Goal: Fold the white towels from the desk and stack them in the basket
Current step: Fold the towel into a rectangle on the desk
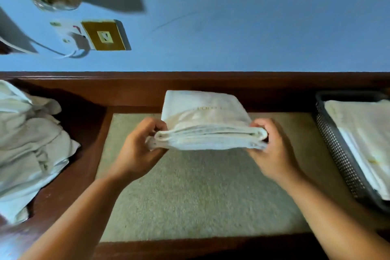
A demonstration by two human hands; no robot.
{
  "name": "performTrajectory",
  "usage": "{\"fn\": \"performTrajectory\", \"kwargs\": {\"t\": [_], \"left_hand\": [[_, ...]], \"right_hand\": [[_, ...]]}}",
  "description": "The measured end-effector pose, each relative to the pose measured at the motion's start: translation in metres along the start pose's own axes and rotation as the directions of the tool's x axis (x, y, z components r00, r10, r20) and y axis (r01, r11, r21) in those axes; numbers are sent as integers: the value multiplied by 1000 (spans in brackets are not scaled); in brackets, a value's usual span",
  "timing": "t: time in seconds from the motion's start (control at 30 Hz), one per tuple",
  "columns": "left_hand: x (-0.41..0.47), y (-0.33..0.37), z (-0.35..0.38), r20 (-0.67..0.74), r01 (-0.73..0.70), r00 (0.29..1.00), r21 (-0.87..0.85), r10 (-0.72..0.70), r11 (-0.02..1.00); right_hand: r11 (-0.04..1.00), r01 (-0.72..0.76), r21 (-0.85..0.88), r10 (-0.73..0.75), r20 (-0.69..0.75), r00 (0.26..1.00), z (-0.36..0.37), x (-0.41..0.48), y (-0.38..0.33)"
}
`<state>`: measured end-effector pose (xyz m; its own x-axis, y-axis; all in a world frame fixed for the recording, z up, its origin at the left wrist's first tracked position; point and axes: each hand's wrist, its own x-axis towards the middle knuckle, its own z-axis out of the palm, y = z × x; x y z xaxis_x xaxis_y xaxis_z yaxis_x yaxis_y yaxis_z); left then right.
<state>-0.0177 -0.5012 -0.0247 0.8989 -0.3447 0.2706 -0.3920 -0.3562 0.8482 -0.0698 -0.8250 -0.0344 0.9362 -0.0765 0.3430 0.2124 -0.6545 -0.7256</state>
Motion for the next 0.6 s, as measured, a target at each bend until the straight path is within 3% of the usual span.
{"fn": "performTrajectory", "kwargs": {"t": [0.07,0.17,0.23,0.3,0.4,0.47,0.53,0.6], "left_hand": [[-30,-27,14,28,-49,999,149,45,988],[-95,-80,47,154,189,957,307,-245,933],[-138,-106,70,239,329,871,364,-428,872],[-166,-117,87,265,476,785,320,-559,819],[-173,-116,103,158,645,735,134,-659,752],[-164,-112,107,66,760,650,-52,-757,648],[-153,-111,104,61,816,576,-113,-815,567],[-154,-114,99,132,773,629,-5,-766,634]], "right_hand": [[985,27,-172,-23,28,999,23,-36,18],[948,-40,-317,125,252,960,67,-104,55],[908,-157,-389,326,418,848,89,-141,74],[836,-336,-435,527,462,713,104,-165,84],[770,-598,-223,638,294,712,118,-175,87],[651,-758,-41,743,239,625,120,-168,81],[516,-855,53,809,297,507,120,-160,77],[571,-820,-30,763,389,517,118,-160,81]]}}
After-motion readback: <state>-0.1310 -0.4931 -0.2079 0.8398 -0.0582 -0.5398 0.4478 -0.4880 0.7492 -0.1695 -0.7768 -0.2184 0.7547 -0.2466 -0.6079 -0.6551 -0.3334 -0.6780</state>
